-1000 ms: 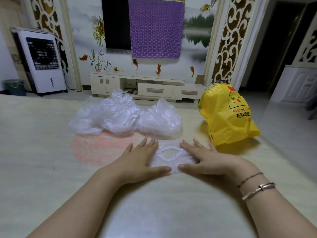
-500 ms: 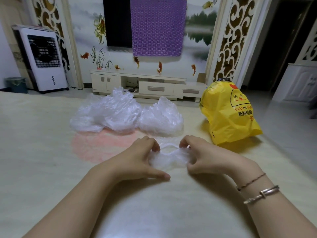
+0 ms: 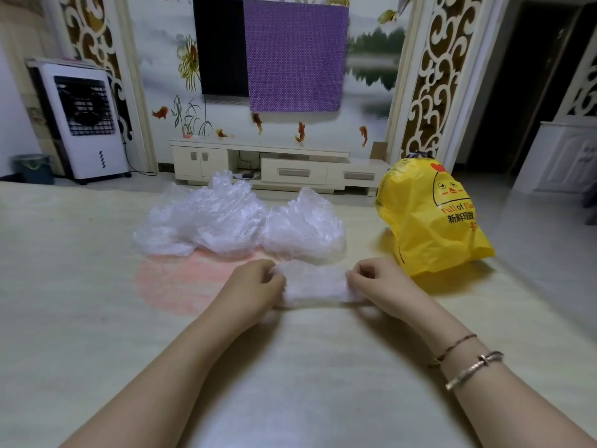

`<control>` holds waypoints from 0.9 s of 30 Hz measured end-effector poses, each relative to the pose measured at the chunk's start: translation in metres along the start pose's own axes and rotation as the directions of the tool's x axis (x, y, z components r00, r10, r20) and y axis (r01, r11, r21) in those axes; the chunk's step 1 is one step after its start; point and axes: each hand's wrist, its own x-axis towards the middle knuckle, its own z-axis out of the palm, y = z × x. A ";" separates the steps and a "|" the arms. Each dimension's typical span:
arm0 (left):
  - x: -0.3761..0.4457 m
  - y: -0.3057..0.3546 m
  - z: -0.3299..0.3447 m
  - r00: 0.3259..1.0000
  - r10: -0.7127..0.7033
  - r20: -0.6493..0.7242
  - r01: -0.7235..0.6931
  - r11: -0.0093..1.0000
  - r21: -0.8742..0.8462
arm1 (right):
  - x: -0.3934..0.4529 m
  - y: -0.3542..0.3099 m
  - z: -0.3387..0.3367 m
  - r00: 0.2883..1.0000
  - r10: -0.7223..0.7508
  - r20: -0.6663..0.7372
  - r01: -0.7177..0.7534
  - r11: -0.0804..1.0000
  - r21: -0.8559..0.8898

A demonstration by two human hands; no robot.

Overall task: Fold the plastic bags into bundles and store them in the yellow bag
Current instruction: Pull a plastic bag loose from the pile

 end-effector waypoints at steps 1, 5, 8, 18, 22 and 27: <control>0.000 -0.001 0.002 1.000 -0.014 -0.026 0.014 1.000 0.011 | 0.000 0.000 0.003 1.000 0.014 -0.026 -0.014 1.000 -0.012; -0.002 0.001 0.008 0.995 0.009 -0.100 0.010 0.981 0.193 | 0.000 -0.002 0.010 0.989 0.009 -0.146 -0.037 0.981 -0.190; -0.002 0.004 0.013 0.995 0.007 -0.102 0.030 0.935 0.354 | 0.000 -0.005 0.011 0.988 -0.047 -0.145 -0.009 0.932 -0.363; -0.002 -0.004 0.006 0.985 0.131 -0.109 -0.107 0.973 0.207 | -0.004 -0.006 0.010 0.998 -0.041 -0.057 0.015 0.918 -0.397; -0.004 0.016 -0.007 0.986 0.130 -0.105 -0.156 0.938 -0.310 | -0.010 -0.024 -0.012 0.992 0.027 0.127 -0.094 0.821 0.563; -0.011 0.027 -0.014 0.968 0.151 0.201 -0.053 0.904 -0.424 | -0.024 -0.040 -0.029 0.917 -0.120 0.379 -0.223 0.635 0.740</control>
